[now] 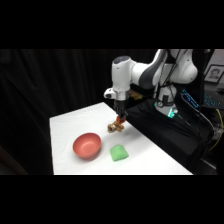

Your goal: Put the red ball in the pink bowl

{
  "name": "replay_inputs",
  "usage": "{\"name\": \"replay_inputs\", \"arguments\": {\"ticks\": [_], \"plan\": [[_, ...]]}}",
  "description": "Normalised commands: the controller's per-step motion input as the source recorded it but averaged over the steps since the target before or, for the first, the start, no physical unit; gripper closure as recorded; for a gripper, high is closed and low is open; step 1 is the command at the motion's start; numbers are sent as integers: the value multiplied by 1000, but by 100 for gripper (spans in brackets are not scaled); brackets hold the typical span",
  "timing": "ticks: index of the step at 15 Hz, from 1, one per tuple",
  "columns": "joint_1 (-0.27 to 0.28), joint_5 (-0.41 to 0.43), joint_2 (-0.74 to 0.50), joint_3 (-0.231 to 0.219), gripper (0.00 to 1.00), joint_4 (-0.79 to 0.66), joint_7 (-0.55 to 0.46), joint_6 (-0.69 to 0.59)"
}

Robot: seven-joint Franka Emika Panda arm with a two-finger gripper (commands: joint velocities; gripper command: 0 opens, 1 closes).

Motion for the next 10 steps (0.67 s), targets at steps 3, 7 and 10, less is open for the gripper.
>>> {"name": "replay_inputs", "arguments": {"ticks": [3,7,10], "plan": [[-111,189,161,83,98,439,-60,-261],[-88,179,257,77,98,517,-72,-251],[-85,170,341,69,98,553,-79,-136]]}}
